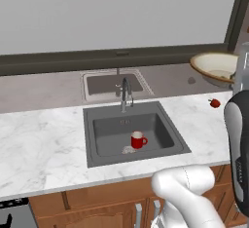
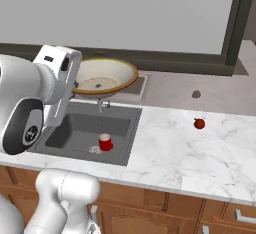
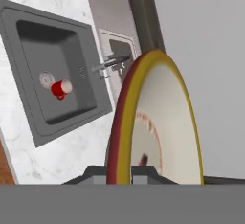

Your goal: Pick the mug and place it in the sink. Pick the bowl and place it in the open cabinet and then close the cabinet.

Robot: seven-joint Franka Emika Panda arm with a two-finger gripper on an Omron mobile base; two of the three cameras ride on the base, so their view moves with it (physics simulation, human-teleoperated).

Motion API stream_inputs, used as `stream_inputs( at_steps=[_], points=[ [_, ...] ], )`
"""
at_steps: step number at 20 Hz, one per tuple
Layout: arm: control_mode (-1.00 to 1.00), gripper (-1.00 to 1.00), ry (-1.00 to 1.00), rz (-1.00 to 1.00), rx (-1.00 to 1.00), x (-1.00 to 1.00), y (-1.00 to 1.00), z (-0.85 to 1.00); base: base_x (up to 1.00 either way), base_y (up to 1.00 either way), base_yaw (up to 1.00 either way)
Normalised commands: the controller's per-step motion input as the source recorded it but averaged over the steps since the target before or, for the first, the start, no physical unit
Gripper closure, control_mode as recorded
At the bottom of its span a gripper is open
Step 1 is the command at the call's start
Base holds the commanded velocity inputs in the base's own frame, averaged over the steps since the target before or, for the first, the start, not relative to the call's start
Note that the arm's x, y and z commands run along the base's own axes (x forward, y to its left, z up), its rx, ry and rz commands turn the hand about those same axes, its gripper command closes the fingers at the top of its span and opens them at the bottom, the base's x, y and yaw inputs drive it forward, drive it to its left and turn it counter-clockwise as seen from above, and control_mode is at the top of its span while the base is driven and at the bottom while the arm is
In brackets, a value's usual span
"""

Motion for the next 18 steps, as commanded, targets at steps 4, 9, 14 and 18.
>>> stream_inputs(
  at_steps=[4,9,14,18],
  points=[
    [-1.0,1.0,0.12,0.13,0.0,-0.17,0.38,0.01,0.0,0.0,0.0],
    [-1.0,1.0,0.06,0.15,0.0,-0.22,0.22,0.0,0.0,0.0,0.0],
    [-1.0,1.0,0.03,0.13,0.0,-0.21,0.36,0.0,0.0,0.0,0.0],
    [-1.0,1.0,0.02,0.11,-0.01,-0.24,0.33,0.0,0.0,0.0,0.0]
  ],
)
